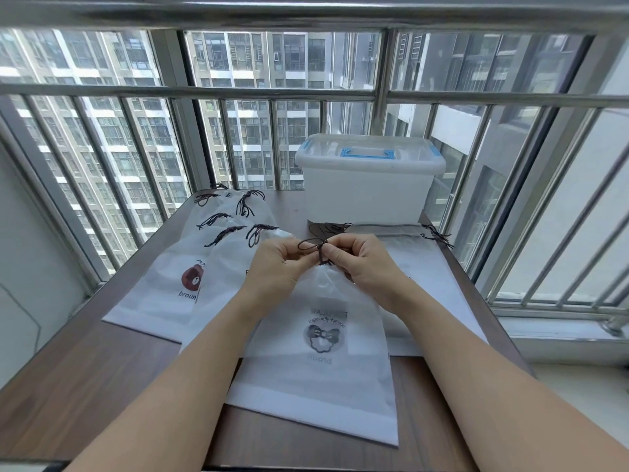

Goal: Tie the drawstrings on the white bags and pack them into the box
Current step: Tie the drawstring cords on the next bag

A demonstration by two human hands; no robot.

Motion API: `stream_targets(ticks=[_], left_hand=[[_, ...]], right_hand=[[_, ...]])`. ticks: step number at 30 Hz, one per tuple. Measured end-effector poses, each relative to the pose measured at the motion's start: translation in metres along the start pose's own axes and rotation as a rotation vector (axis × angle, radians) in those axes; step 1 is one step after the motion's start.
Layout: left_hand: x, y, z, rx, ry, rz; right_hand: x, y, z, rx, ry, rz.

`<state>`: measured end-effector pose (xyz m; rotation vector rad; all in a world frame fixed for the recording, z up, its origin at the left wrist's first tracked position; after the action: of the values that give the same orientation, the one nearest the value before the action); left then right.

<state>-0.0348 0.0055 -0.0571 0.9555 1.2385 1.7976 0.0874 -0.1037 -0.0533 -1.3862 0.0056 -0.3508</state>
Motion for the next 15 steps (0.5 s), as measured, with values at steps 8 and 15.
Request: stream_targets(ticks=[8, 15], left_hand=[[-0.0026, -0.0036, -0.0014, 0.101, -0.047, -0.029], [-0.0034, -0.0064, 0.001, 0.16, -0.043, -0.122]], right_hand=[[-0.0004, 0.0027, 0.002, -0.015, 0.031, -0.095], [0.0006, 0.0001, 0.0016, -0.002, 0.067, -0.155]])
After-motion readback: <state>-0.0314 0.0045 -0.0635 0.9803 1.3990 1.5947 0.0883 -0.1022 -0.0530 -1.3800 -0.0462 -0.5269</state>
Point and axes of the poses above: each hand's wrist, its own z-axis towards the middle knuckle, its own x-axis out of the back of the hand, y = z × x, the point moved 2 cm from there along z, towards the middle knuckle, and after that the axes turned 14 degrees about -y, right-handed, at the moved point
